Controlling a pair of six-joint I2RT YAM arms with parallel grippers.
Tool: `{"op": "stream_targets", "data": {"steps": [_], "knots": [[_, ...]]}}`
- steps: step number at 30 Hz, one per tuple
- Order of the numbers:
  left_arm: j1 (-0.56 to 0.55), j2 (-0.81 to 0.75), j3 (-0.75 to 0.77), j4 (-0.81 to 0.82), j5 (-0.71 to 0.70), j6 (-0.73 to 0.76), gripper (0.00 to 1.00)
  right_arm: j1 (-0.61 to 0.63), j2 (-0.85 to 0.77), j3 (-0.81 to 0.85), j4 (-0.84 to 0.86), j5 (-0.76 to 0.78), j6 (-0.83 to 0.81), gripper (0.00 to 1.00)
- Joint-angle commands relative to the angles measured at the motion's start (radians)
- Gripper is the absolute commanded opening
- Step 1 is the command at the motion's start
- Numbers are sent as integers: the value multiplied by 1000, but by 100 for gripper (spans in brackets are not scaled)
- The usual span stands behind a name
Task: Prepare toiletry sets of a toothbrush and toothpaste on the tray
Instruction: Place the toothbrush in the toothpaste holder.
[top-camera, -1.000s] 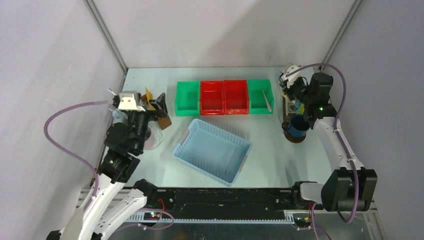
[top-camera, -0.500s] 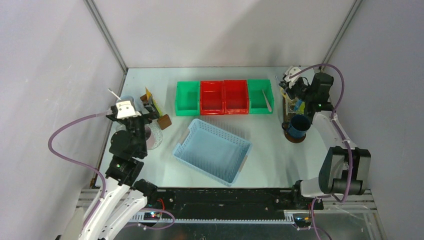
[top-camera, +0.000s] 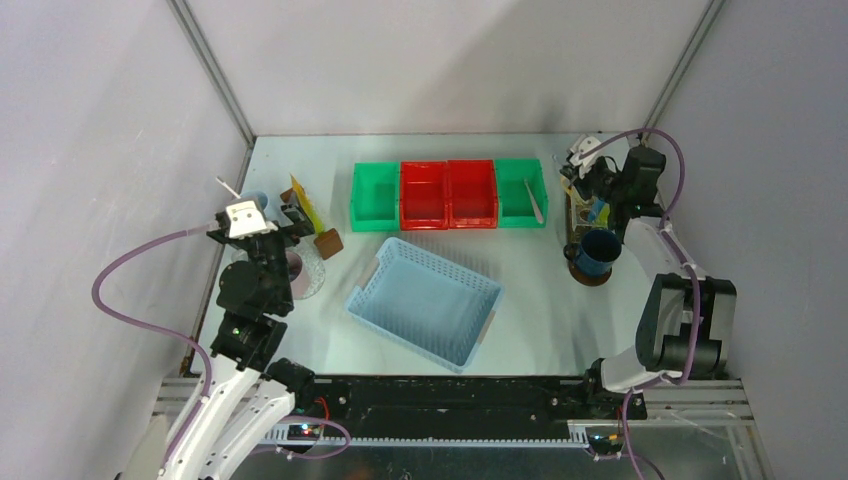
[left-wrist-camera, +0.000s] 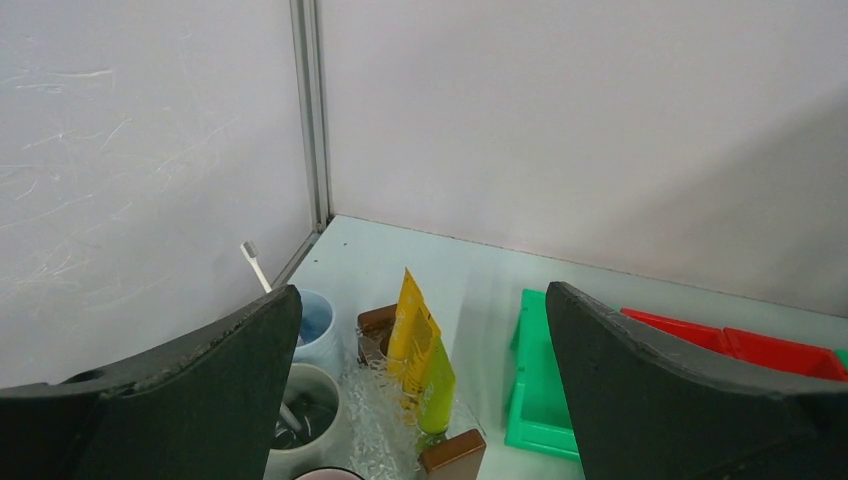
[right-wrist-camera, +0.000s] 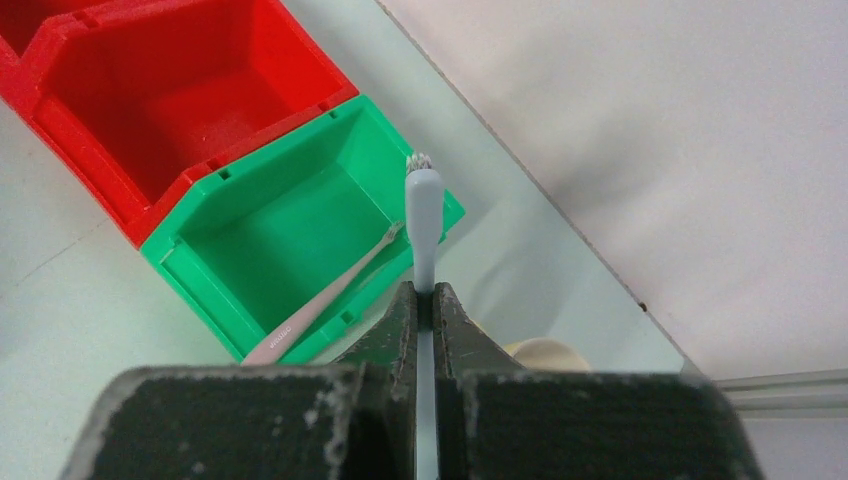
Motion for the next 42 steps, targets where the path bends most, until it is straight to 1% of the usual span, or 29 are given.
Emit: {"op": "stream_targets", "data": {"steps": [1,10,25,42], "knots": [[12,0,-9,42,-5,12,98,-14,24,3,21,-29,-41,0],[15,6,-13,42,12,13,98,-35,65,3,-9,-52,-61,0],[16,6,-15,43,33,13,98,-55,79,4,-110,-24,-113,3],[18,0,-16,42,39,12,98,-66,78,4,-144,-9,-106,12]]}}
